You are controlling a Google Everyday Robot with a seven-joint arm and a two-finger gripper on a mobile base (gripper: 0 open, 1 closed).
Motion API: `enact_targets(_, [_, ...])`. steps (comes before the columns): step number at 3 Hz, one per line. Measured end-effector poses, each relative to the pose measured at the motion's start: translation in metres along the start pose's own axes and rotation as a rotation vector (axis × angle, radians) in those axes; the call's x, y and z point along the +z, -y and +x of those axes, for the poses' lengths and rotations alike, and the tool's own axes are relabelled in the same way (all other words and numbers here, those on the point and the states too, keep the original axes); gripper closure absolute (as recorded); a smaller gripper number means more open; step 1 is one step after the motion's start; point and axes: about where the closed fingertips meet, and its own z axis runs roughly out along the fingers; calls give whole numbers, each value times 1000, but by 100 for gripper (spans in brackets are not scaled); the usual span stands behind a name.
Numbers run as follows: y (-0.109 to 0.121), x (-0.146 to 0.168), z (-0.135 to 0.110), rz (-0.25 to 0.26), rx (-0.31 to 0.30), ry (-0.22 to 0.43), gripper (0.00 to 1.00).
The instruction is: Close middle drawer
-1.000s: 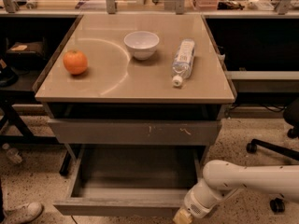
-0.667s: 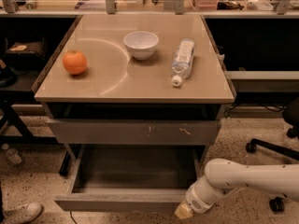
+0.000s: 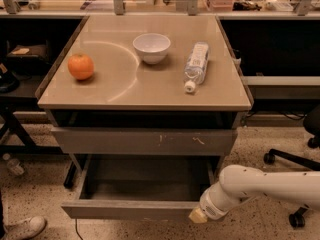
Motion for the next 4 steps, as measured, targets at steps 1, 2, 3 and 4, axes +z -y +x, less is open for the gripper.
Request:
enact_targets(1, [0,0,0,1,0,0,100])
enact_targets(2, [3,6,0,-16,30,14,100])
enact_targets(3, [27,-5,-11,54,112,109,100])
enact_targets(4, [59,-26,-21,159,182,217,100])
